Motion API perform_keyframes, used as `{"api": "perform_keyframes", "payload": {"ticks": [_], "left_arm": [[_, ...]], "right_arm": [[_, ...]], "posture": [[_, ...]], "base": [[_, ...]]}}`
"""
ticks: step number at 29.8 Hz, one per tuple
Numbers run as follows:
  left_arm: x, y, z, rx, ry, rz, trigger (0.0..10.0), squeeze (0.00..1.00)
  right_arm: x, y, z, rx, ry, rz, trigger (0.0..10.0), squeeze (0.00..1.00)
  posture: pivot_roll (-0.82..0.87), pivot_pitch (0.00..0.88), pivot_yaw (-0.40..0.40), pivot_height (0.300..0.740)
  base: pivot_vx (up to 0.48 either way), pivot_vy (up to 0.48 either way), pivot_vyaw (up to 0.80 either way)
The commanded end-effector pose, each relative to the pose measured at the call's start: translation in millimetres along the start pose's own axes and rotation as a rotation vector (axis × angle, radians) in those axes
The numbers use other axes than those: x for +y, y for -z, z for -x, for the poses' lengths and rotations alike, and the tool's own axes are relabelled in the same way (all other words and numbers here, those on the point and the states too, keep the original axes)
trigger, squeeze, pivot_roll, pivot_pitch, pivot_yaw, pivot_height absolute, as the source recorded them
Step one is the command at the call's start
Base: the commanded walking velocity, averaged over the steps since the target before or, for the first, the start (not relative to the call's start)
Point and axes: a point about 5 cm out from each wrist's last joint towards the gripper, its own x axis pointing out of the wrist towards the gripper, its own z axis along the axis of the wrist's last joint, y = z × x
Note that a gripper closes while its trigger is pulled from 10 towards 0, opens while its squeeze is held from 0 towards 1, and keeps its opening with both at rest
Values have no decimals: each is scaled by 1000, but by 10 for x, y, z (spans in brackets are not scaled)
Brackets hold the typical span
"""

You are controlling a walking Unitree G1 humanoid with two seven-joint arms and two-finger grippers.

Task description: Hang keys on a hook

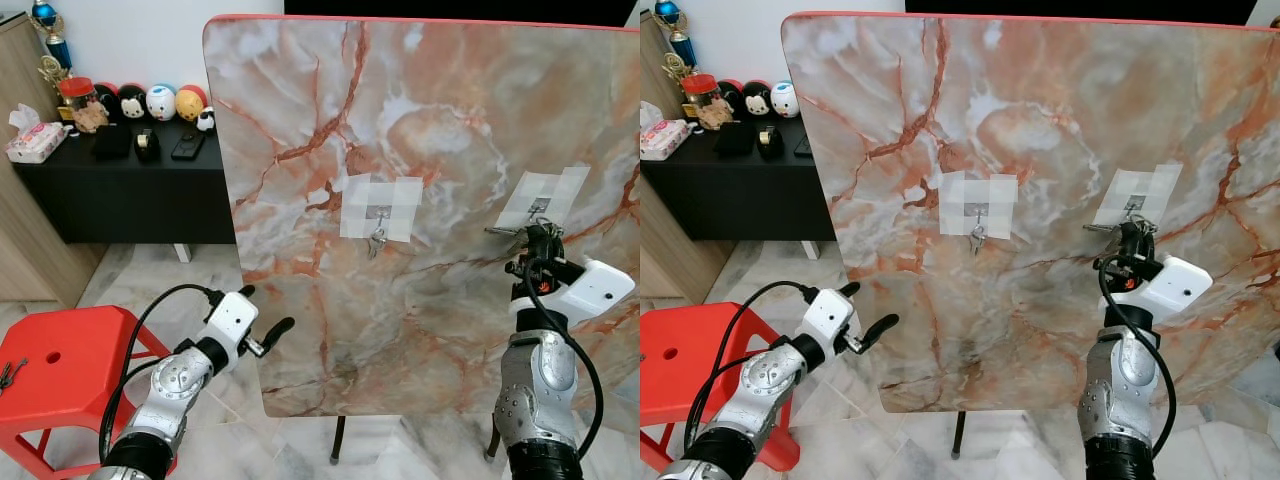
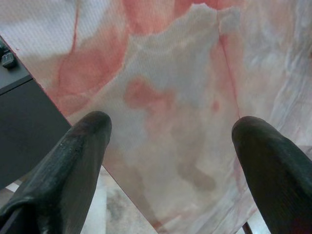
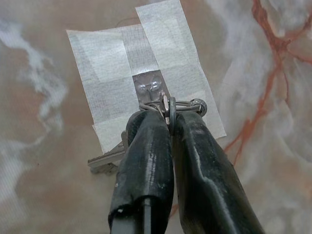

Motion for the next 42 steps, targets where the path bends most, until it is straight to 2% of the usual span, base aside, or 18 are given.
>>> {"api": "perform_keyframes", "payload": {"ticks": [1, 21, 29, 42], "left_arm": [[-7, 1, -1, 4, 8, -27, 10000, 941], [-15, -3, -4, 1, 11, -27, 10000, 937], [-16, 2, 3, 4, 13, -29, 10000, 941], [-19, 4, 8, 4, 14, -29, 10000, 941]], "right_arm": [[30, -23, -56, -3, -23, 6, 10000, 0], [32, -19, -93, -2, -24, 12, 10000, 0], [-1, 53, -82, 50, 3, 25, 10000, 0], [-19, 71, -72, 66, 3, 35, 10000, 0]], "posture": [[30, 0, -66, 740], [31, 0, -67, 740], [30, 0, -68, 740], [30, 0, -69, 740]], "base": [[0, 0, 0], [0, 0, 0], [0, 0, 0], [0, 0, 0]]}}
